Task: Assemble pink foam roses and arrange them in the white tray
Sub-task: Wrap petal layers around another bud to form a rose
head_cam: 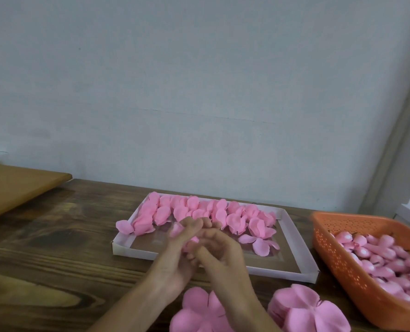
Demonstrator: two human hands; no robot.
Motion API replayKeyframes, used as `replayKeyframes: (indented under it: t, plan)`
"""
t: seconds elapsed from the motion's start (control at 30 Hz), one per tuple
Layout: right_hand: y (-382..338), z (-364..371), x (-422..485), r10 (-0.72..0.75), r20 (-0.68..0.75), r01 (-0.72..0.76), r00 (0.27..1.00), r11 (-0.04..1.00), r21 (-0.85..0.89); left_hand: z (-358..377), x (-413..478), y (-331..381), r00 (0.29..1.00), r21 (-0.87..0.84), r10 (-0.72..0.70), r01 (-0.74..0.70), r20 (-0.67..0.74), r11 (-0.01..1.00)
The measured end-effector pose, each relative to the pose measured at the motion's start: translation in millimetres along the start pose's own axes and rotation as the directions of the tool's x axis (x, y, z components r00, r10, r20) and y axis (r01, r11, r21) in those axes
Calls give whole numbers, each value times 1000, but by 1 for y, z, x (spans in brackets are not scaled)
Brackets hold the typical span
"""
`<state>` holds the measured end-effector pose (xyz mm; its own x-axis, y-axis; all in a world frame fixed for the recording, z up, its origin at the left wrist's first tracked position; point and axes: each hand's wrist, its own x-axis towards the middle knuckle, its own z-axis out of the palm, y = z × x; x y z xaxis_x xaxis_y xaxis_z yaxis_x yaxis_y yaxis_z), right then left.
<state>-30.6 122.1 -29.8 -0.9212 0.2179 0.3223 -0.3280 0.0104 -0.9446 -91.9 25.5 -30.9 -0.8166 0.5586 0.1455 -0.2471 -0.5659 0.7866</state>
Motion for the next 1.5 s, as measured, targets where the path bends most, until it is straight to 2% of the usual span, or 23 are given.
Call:
replayKeyframes:
  t: [0.1, 0.2, 0.3, 0.37, 0.53, 0.7, 0.8, 0.9, 1.07, 1.13, 1.17, 1.2, 1.23, 1.27, 1.3, 1.33, 1.37, 1.43, 1.5]
  plan:
    - [-6, 0, 1, 184, 73, -195, 980, 963, 187, 0, -3, 6, 999, 169, 14, -22, 51, 985]
    - [-5, 8, 1, 271, 127, -298, 954, 893, 336, -1, -5, 6, 998, 257, 61, -60, 6, 965]
    - [-1, 11, 0, 207, 165, -253, 964, 907, 337, -2, -3, 6, 991, 254, 110, -86, -80, 963]
    - [0, 9, 0, 186, 167, -233, 968, 916, 328, -2, -4, 7, 993, 271, 100, -79, -64, 959]
    - [2, 6, 4, 287, 181, -331, 941, 894, 302, -1, -5, 7, 998, 314, 70, -67, 3, 947]
    - [10, 16, 1, 162, 152, -208, 975, 902, 377, 2, -4, 7, 982, 318, 159, -119, -101, 940]
    - [11, 18, 3, 241, 125, -271, 963, 871, 409, 0, -4, 7, 986, 347, 158, -131, -50, 929]
    - [11, 18, 6, 359, 104, -373, 928, 870, 323, -3, -2, 3, 990, 367, 144, -132, -5, 921]
    - [3, 19, -1, 273, 144, -308, 951, 858, 410, -3, -1, 4, 979, 316, 177, -137, -100, 939]
    - [5, 15, -3, 323, 130, -348, 938, 877, 332, -3, -1, 4, 979, 333, 170, -124, -114, 935]
    - [6, 12, -3, 328, 112, -345, 938, 914, 216, -3, -1, 3, 979, 333, 174, -129, -109, 934]
    - [5, 5, -3, 301, 104, -305, 948, 952, 30, -3, 0, 3, 978, 328, 180, -136, -108, 935]
    - [5, -4, -2, 232, 99, -204, 968, 951, -231, -3, 1, 1, 974, 322, 194, -147, -117, 935]
    - [4, -14, -1, 129, 99, -64, 987, 867, -495, -3, 3, 0, 965, 324, 223, -168, -140, 931]
    - [4, -22, 1, 7, 99, 63, 995, 728, -683, -5, 5, -1, 945, 356, 276, -200, -177, 913]
    - [2, -27, 2, -78, 80, 112, 994, 639, -761, -7, 7, -1, 912, 432, 351, -234, -213, 871]
    - [0, -30, 4, -177, 36, 138, 984, 609, -781, -11, 8, -1, 872, 529, 432, -261, -229, 808]
    - [-2, -30, 6, -347, 19, 242, 938, 611, -754, -17, 11, -1, 815, 659, 547, -307, -191, 687]
    - [-7, -26, 3, -419, 174, 391, 891, 518, -761, -22, 14, -5, 812, 722, 571, -323, -120, 612]
